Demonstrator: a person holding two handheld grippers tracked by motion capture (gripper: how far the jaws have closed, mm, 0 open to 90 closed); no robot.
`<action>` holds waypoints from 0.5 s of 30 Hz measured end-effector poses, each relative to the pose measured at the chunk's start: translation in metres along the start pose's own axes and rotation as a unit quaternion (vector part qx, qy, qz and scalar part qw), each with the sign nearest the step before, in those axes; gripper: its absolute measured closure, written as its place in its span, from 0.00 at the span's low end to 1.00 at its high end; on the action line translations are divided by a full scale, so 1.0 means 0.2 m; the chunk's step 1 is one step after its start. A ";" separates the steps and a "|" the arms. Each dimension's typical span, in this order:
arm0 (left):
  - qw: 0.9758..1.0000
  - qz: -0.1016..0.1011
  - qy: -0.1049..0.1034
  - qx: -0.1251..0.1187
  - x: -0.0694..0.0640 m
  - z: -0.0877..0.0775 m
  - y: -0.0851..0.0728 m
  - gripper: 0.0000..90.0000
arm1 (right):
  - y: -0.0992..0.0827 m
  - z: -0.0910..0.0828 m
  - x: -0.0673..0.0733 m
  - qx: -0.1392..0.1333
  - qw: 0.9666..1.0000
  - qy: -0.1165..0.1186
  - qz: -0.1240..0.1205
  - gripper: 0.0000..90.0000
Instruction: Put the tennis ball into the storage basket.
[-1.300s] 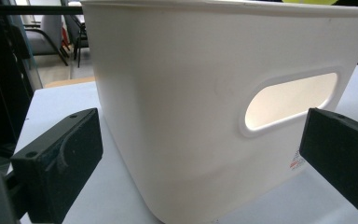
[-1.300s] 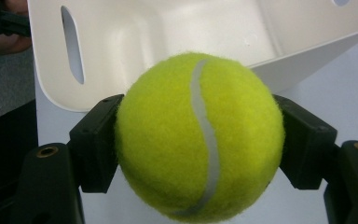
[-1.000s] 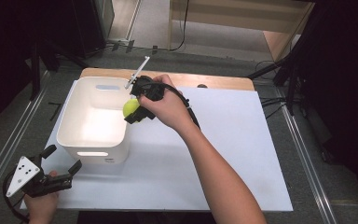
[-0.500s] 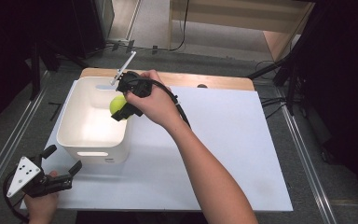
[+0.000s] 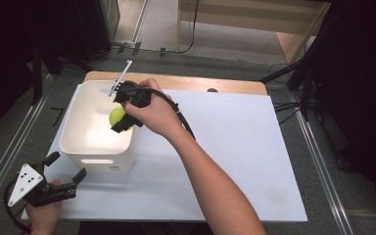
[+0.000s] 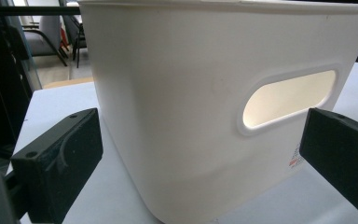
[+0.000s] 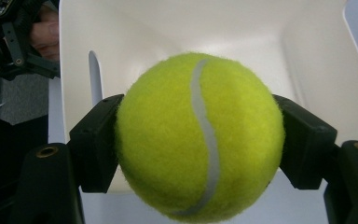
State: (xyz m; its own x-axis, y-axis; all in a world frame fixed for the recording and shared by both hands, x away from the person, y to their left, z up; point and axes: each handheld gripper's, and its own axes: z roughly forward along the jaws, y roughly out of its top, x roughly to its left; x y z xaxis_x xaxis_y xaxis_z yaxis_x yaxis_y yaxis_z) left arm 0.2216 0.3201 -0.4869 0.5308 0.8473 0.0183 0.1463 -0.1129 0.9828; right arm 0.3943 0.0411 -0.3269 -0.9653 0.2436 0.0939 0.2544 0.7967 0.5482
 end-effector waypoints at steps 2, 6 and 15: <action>1.000 0.000 0.001 0.001 0.00 0.00 0.00 0.00 | 0.01 0.01 0.01 0.003 1.000 0.001 -0.003 0.27; 1.000 0.000 0.000 0.000 0.00 0.00 0.00 0.00 | 0.01 0.03 0.02 0.008 1.000 0.001 -0.005 0.27; 1.000 0.001 0.000 0.000 0.00 0.00 0.00 0.00 | 0.03 0.09 0.05 0.024 1.000 0.000 -0.019 0.27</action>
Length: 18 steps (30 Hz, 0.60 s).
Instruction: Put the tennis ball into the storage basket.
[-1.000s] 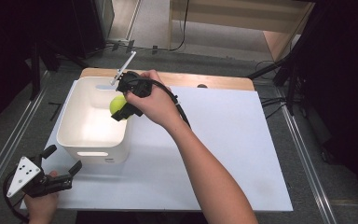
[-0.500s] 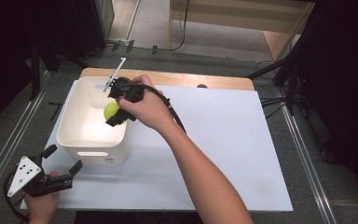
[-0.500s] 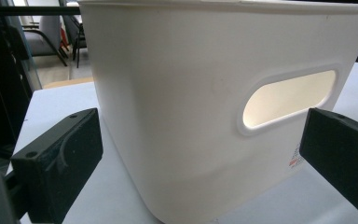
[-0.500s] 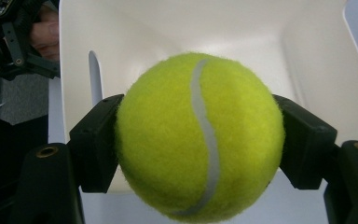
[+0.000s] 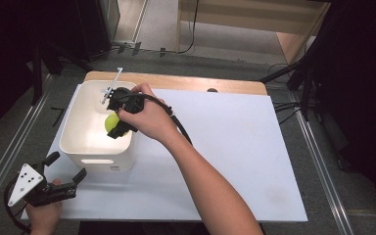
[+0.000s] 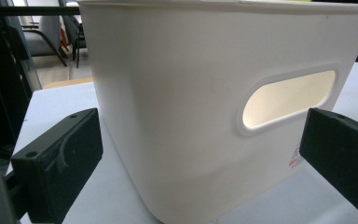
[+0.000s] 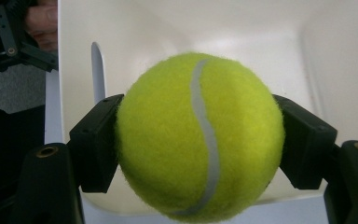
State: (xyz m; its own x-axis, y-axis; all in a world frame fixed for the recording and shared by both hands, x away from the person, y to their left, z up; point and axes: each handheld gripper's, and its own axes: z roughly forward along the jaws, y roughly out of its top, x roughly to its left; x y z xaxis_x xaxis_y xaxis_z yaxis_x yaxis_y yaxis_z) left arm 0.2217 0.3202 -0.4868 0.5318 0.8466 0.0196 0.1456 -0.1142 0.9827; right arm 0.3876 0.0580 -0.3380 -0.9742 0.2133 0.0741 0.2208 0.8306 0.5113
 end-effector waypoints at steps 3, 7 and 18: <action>1.000 0.001 0.000 0.000 0.00 0.00 0.00 0.00 | 0.00 0.03 0.01 0.010 1.000 0.000 -0.007 0.27; 1.000 0.001 0.001 0.001 0.00 0.00 0.00 0.00 | 0.00 0.05 0.02 0.017 1.000 0.000 -0.012 0.27; 1.000 0.002 0.001 0.001 0.00 0.00 0.00 0.00 | -0.01 0.15 0.03 0.055 0.998 -0.010 -0.024 0.27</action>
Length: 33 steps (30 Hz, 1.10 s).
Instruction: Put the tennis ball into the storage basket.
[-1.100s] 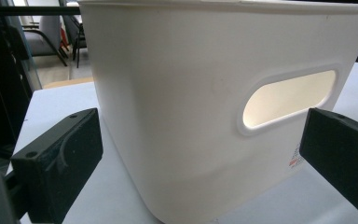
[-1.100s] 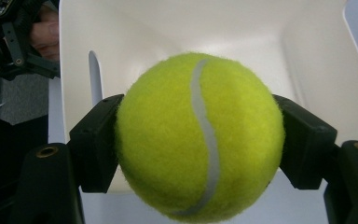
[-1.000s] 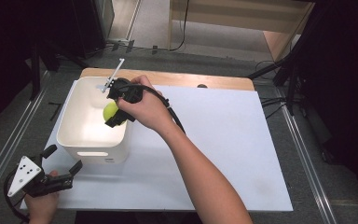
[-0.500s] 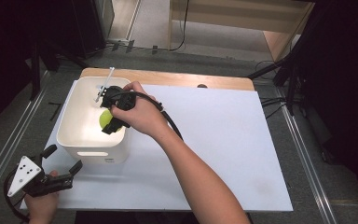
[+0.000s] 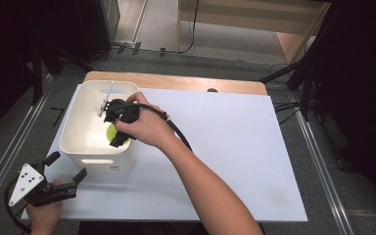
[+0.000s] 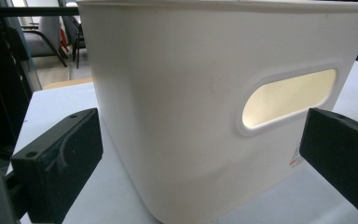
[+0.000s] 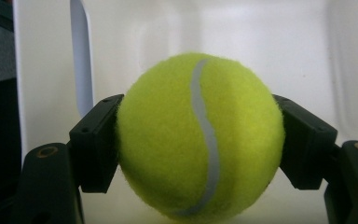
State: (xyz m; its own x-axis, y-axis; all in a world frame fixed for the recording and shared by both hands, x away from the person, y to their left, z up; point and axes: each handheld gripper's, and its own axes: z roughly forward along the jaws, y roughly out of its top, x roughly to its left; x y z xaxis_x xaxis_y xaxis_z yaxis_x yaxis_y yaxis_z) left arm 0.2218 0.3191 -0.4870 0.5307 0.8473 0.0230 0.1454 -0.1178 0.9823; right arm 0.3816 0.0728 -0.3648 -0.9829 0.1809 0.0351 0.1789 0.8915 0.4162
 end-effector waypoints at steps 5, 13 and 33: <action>1.000 0.000 0.000 0.002 0.00 0.00 0.00 0.00 | 0.00 0.04 0.01 0.021 1.000 -0.010 -0.016 0.26; 1.000 0.000 0.000 0.000 0.00 0.00 0.00 0.00 | 0.00 0.05 0.02 0.024 1.000 -0.013 -0.012 0.26; 1.000 -0.003 -0.001 -0.003 0.01 0.00 0.00 0.00 | -0.07 -0.11 0.03 -0.016 0.999 -0.048 0.003 0.06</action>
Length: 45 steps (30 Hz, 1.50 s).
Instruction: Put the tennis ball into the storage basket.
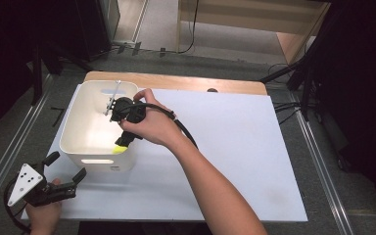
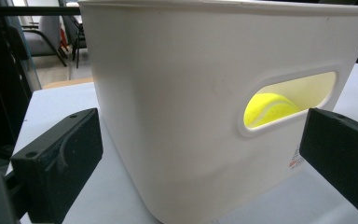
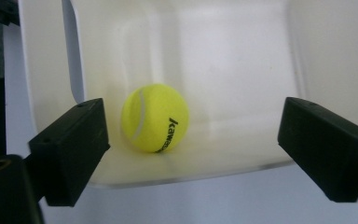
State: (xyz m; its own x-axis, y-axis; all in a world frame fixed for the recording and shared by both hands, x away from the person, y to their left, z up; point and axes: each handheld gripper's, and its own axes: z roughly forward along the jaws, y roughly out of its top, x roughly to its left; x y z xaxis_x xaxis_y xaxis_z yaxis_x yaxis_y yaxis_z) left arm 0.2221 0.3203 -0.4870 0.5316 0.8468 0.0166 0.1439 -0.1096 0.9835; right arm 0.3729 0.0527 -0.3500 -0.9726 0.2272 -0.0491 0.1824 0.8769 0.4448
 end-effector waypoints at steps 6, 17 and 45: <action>1.000 0.001 0.001 0.001 0.00 0.00 0.00 0.00 | -0.06 -0.06 -0.01 -0.026 0.999 -0.009 0.017 0.00; 1.000 0.002 0.002 0.005 0.00 0.00 0.00 0.00 | -0.22 -0.15 -0.02 -0.063 0.996 -0.032 0.056 0.00; 1.000 0.004 0.002 0.006 0.00 0.00 0.00 0.00 | -0.59 -0.23 -0.03 -0.104 0.985 -0.078 0.116 0.00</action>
State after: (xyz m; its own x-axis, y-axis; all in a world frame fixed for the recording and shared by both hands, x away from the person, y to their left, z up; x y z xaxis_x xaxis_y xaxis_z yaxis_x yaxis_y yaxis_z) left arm 0.2217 0.3198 -0.4867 0.5301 0.8476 0.0254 0.1495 -0.1229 0.9811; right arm 0.3500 -0.0709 -0.3615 -0.8708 0.4886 -0.0545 0.3484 0.6914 0.6329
